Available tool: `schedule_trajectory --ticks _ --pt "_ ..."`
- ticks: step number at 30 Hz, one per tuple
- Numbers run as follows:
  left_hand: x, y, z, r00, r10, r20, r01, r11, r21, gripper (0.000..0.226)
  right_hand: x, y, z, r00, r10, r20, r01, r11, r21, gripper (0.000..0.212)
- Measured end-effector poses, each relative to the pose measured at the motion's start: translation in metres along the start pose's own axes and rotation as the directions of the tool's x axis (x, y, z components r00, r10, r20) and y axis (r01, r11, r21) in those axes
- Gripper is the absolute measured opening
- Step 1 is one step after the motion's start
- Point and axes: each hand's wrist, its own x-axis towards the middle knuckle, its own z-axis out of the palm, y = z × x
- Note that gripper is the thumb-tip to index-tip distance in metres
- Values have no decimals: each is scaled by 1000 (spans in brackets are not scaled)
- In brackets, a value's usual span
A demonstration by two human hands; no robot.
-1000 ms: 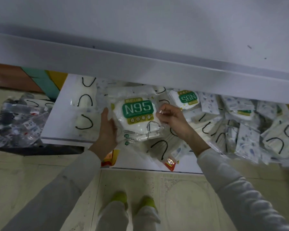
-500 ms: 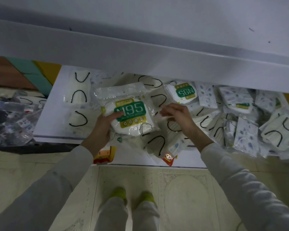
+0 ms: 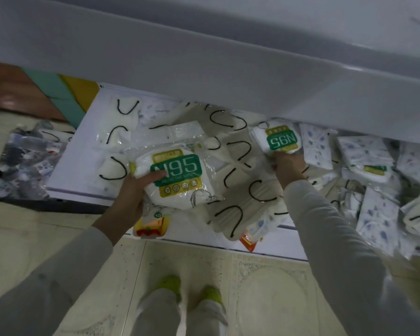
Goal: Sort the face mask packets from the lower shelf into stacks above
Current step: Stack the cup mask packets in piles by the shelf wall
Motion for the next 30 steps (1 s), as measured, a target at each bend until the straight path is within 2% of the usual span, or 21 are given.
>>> schedule_trajectory --ticks 4,7,9,12,17,20,24,27,30 --pt "2 -5 3 1000 -11 -15 11 1000 -1 48 5 -9 -1 997 76 -11 -75 996 51 37" --pt "2 -8 12 999 -27 -27 26 1000 -16 55 0 -15 -7 987 133 88 -149 967 204 20" --pt "3 -8 19 999 -42 -25 41 999 -19 53 -4 -16 -13 984 84 155 -124 955 271 21" --pt "1 -6 26 998 -64 -15 64 998 -23 50 -12 -14 -20 984 -38 176 -22 944 329 25" --pt "-5 4 33 999 -39 -16 39 999 -3 42 -31 -10 -28 962 -165 218 97 951 292 26" --pt "-12 11 30 1000 -11 -19 12 999 34 29 -47 -9 -34 953 -184 242 100 941 323 19" --pt "-22 23 19 999 21 -31 -19 998 67 28 -73 -15 -51 923 -260 284 113 889 445 16" --pt "-29 36 9 995 52 -80 -41 990 134 30 -98 -34 -71 867 -368 335 120 808 577 13" --pt "-37 49 6 994 63 -84 -43 974 220 40 -132 -58 -84 720 -510 470 154 778 608 19"
